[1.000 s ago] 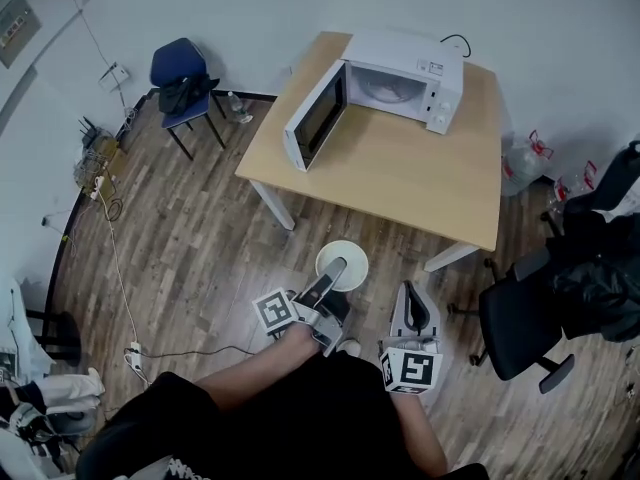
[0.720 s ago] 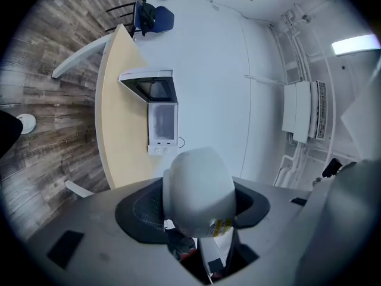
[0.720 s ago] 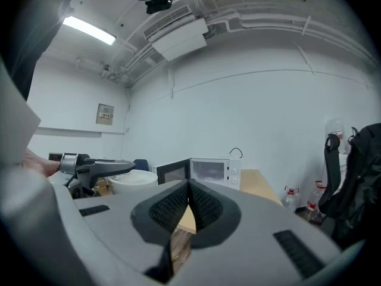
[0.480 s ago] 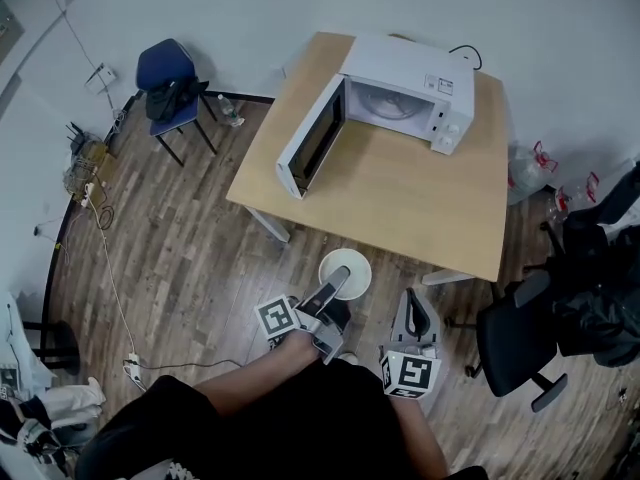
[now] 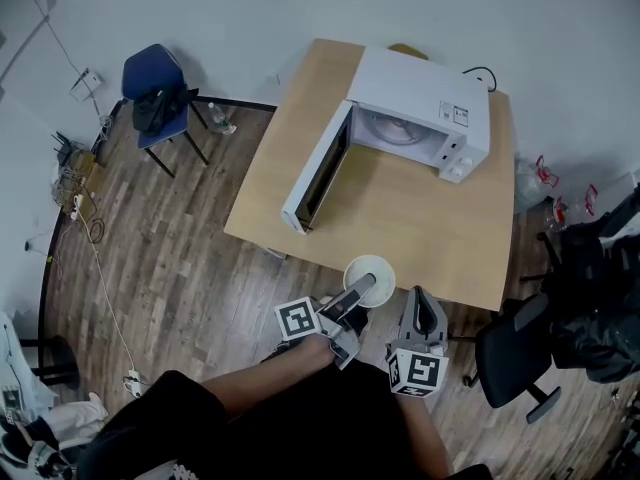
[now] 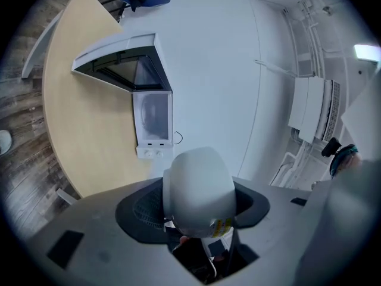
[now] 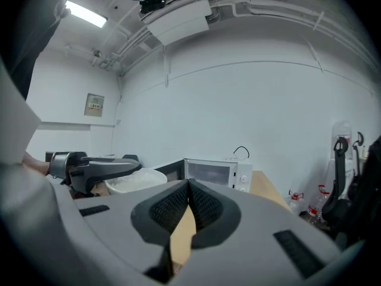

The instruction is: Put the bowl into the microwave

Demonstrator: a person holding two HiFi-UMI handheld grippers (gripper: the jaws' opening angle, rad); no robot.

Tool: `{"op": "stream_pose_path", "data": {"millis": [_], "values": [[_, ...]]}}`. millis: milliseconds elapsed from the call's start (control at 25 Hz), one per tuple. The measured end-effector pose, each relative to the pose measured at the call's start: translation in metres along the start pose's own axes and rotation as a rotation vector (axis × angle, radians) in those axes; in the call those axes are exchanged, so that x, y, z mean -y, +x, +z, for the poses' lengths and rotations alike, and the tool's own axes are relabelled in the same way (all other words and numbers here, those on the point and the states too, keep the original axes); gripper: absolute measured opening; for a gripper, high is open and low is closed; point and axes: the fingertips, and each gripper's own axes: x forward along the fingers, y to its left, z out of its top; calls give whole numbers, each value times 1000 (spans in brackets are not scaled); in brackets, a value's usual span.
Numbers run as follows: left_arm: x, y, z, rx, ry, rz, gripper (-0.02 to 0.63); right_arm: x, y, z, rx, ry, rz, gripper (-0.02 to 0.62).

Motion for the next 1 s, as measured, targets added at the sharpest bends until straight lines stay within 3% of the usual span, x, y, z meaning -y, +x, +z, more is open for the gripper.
{"op": "stream_pose_path", "data": {"millis": [320, 520, 640, 1000], "values": [[-2, 37, 44, -85, -39, -6, 253, 5, 45, 24, -10, -18, -105, 60], [-10, 49, 51, -125, -60, -15, 253, 5, 61, 21, -35, -30, -125, 60], [-18, 54, 53, -120, -87, -16, 253, 9, 66, 22, -37, -37, -132, 60], [-40, 76, 82, -58, -52, 23, 253, 18, 89, 13, -30, 11, -116, 60]]}}
